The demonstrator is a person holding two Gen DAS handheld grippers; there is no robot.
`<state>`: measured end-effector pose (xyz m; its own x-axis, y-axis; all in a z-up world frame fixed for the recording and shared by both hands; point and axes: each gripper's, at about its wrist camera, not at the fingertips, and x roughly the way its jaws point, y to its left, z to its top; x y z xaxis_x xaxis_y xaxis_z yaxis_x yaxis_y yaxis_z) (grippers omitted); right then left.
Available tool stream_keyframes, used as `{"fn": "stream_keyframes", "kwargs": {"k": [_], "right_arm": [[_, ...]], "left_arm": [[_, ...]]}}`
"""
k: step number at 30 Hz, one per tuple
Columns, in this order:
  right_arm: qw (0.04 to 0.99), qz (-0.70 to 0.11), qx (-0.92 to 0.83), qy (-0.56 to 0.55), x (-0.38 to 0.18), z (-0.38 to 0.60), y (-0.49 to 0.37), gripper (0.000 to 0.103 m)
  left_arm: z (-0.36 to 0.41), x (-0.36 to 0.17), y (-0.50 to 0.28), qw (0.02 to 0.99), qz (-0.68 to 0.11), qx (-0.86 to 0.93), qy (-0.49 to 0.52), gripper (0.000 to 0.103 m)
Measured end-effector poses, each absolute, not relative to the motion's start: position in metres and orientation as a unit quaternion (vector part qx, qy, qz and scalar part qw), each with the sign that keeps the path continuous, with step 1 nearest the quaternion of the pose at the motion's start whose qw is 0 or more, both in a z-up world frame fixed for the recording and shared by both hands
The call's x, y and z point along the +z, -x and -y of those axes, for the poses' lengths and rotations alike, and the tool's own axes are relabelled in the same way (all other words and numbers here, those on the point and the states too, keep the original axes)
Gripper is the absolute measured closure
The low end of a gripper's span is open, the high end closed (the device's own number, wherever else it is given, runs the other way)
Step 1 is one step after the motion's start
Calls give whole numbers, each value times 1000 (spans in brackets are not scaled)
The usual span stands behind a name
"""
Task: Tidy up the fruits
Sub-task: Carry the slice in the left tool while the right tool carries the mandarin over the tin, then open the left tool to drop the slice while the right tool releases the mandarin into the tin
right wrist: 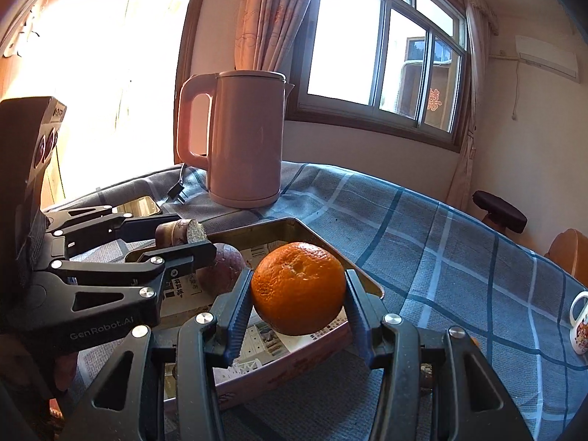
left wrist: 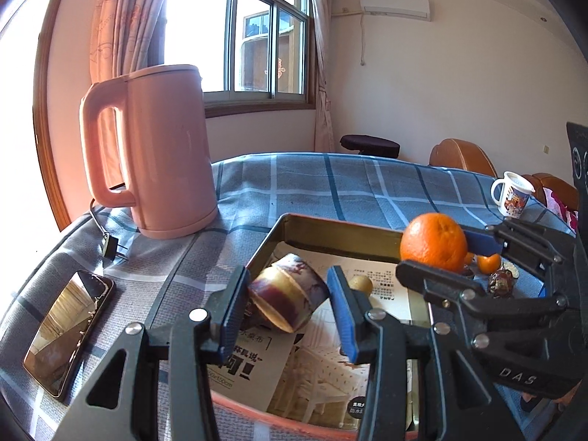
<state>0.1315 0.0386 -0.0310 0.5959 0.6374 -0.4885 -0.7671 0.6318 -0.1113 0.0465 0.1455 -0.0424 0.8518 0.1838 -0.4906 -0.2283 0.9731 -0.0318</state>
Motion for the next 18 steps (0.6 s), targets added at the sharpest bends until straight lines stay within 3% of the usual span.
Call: {"fn": "stream_keyframes", "kwargs": {"k": [18], "right_arm": [[838,-281,413,221,-62,-76,-136,53]], "left_arm": [[-153,-53,-59,947,-303,98,46,57]]}}
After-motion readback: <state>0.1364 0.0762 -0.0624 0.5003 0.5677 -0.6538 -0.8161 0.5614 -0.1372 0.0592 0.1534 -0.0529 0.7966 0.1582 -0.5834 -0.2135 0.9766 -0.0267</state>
